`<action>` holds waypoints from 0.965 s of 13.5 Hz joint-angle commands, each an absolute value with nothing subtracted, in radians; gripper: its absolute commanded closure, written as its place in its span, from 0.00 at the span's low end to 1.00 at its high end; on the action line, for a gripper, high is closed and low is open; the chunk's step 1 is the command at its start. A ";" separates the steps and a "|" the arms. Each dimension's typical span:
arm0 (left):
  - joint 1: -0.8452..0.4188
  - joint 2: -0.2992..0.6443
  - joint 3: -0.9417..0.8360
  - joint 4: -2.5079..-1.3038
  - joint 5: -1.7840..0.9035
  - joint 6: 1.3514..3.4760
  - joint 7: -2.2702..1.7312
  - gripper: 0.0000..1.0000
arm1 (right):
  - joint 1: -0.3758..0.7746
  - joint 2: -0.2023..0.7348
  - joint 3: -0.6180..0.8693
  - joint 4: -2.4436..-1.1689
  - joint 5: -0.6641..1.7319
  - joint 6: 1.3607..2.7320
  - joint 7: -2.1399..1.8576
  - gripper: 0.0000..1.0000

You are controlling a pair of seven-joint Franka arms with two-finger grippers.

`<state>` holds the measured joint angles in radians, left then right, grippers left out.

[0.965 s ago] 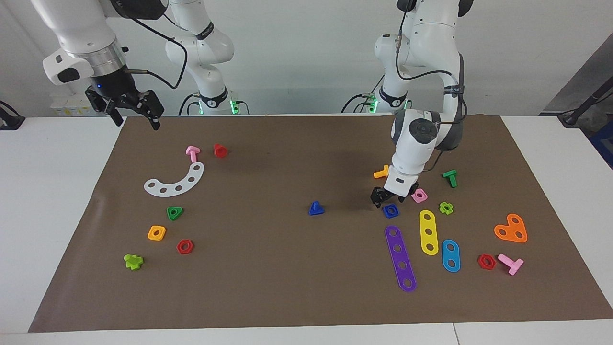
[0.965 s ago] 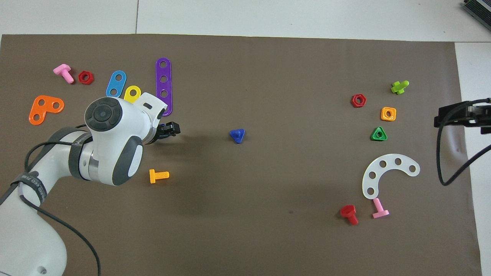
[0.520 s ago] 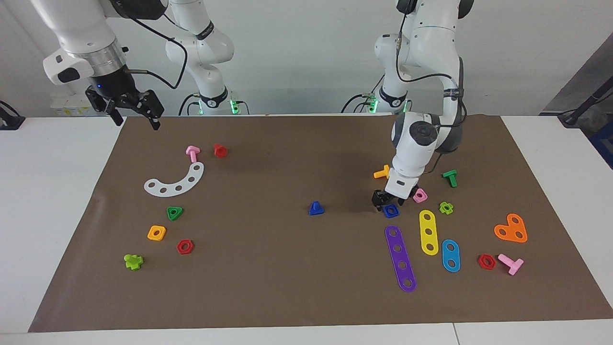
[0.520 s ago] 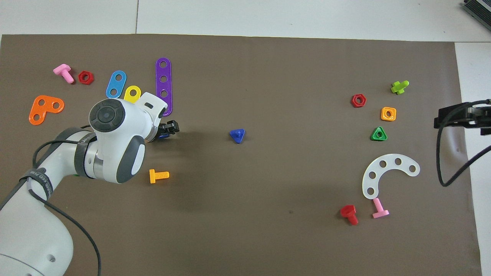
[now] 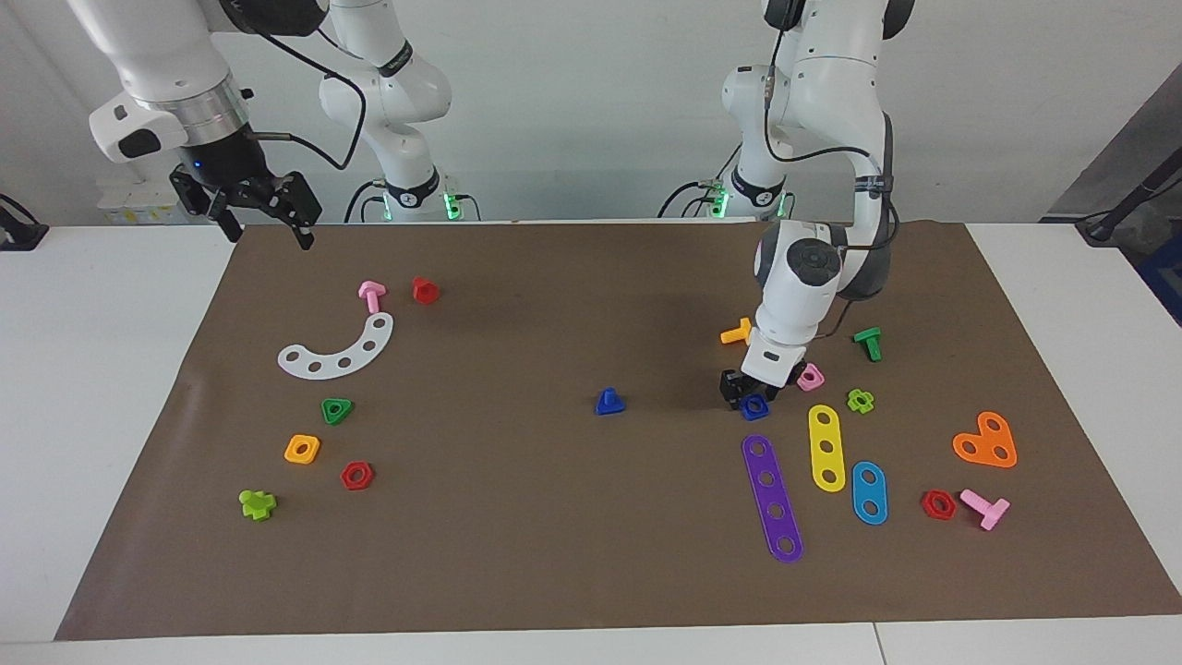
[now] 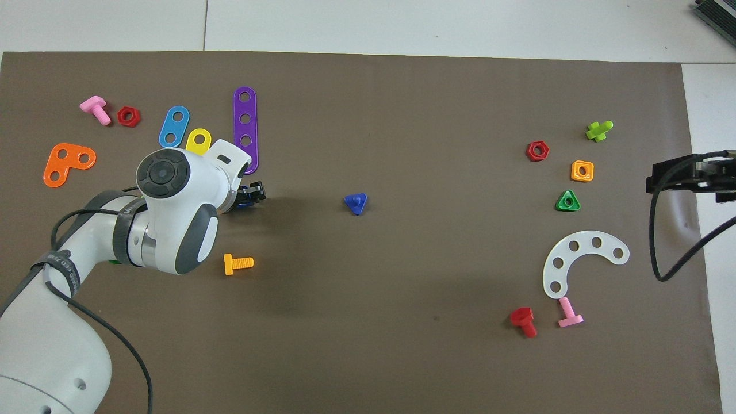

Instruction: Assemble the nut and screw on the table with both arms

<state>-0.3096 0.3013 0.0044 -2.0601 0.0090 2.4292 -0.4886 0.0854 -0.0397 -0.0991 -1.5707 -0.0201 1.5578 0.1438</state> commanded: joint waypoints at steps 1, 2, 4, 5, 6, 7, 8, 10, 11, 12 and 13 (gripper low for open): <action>-0.318 0.310 0.015 -2.054 0.029 2.445 -0.500 0.35 | 0.077 -0.060 -0.092 -1.591 -0.012 1.552 0.127 0.00; -0.318 0.310 0.015 -2.054 0.029 2.445 -0.500 0.37 | 0.077 -0.060 -0.092 -1.591 -0.012 1.552 0.127 0.00; -0.316 0.313 0.015 -2.054 0.029 2.445 -0.499 0.42 | 0.077 -0.060 -0.092 -1.591 -0.012 1.552 0.127 0.00; -0.316 0.313 0.015 -2.054 0.029 2.445 -0.499 0.43 | 0.077 -0.060 -0.092 -1.591 -0.012 1.552 0.127 0.00; -0.316 0.313 0.015 -2.054 0.029 2.445 -0.499 0.46 | 0.077 -0.060 -0.092 -1.591 -0.012 1.552 0.127 0.00; -0.316 0.313 0.015 -2.054 0.029 2.445 -0.499 0.47 | 0.077 -0.060 -0.092 -1.591 -0.012 1.552 0.127 0.00; -0.316 0.313 0.015 -2.052 0.029 2.444 -0.499 0.50 | 0.077 -0.060 -0.092 -1.591 -0.012 1.552 0.127 0.00; -0.314 0.313 0.015 -2.051 0.029 2.439 -0.497 0.60 | 0.077 -0.060 -0.092 -1.591 -0.012 1.552 0.127 0.00; -0.316 0.313 0.015 -2.048 0.029 2.434 -0.497 0.65 | 0.077 -0.060 -0.092 -1.591 -0.012 1.552 0.127 0.00; -0.316 0.313 0.015 -2.043 0.031 2.431 -0.495 0.73 | 0.077 -0.060 -0.092 -1.591 -0.012 1.552 0.127 0.00; -0.316 0.313 0.015 -2.039 0.031 2.425 -0.494 0.82 | 0.077 -0.060 -0.092 -1.591 -0.012 1.552 0.127 0.00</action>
